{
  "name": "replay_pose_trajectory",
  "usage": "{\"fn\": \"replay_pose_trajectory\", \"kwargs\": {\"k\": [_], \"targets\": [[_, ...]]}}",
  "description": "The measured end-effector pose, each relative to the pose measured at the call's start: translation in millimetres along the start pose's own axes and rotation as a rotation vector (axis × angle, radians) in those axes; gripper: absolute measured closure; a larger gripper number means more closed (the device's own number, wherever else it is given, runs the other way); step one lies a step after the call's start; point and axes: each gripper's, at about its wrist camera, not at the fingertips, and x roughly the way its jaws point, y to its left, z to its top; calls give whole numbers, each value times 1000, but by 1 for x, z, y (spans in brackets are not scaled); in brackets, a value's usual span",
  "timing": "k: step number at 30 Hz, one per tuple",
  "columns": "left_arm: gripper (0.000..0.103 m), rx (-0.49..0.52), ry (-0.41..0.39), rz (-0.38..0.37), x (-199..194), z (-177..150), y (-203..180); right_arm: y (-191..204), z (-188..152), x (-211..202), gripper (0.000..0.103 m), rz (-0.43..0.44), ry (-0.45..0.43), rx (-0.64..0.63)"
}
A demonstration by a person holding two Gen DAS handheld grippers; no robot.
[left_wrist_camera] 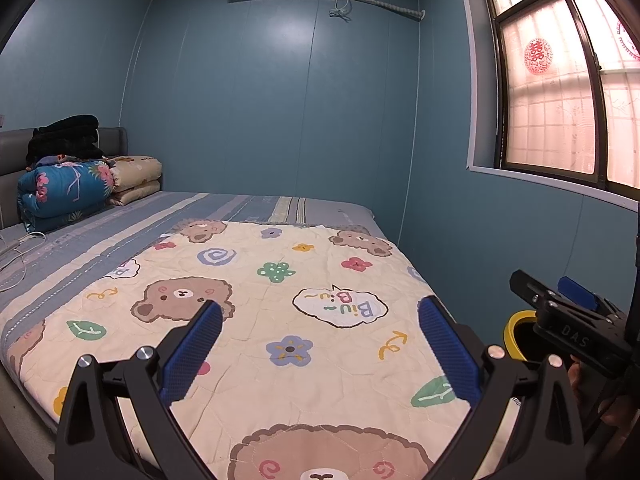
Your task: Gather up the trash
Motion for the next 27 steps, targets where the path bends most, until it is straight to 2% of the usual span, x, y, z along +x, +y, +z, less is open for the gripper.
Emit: {"fn": "replay_pose_trajectory", "kwargs": {"k": [27], "targets": [[8,6,5,-8,0,-3,-4,1,-3,2,8,2,5,6]]}}
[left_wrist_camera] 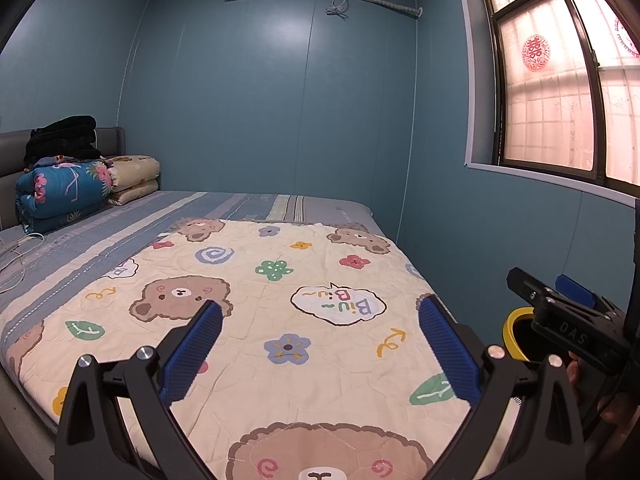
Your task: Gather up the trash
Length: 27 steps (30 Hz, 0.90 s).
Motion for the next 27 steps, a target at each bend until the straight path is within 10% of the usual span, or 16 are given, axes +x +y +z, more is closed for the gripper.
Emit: {"fn": "replay_pose_trajectory", "kwargs": {"k": [27], "targets": [[8,5,6,-5,3,0,1,2,-4,3,8,-2,18,10]]}}
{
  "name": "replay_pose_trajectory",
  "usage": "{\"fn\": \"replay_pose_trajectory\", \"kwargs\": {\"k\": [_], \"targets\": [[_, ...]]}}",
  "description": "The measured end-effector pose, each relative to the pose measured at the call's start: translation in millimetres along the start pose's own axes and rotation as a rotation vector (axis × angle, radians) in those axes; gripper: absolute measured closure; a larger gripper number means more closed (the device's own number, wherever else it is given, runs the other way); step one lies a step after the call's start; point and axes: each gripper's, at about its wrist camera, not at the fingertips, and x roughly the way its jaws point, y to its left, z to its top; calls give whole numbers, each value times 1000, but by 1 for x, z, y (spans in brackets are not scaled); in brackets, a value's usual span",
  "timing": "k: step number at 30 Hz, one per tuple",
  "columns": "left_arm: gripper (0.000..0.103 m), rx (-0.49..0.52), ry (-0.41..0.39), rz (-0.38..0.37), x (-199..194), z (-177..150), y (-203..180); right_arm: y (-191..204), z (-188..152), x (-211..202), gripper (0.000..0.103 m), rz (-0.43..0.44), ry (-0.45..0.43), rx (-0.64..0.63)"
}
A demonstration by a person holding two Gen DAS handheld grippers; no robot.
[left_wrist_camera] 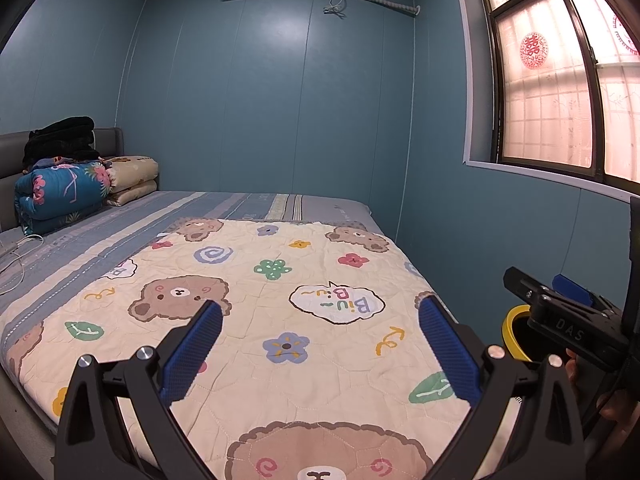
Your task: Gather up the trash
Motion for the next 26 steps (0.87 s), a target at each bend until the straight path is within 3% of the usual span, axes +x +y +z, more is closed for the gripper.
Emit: {"fn": "replay_pose_trajectory", "kwargs": {"k": [26], "targets": [[8,5,17,-19,6,1,8,-3,1,0,8,0,8,12]]}}
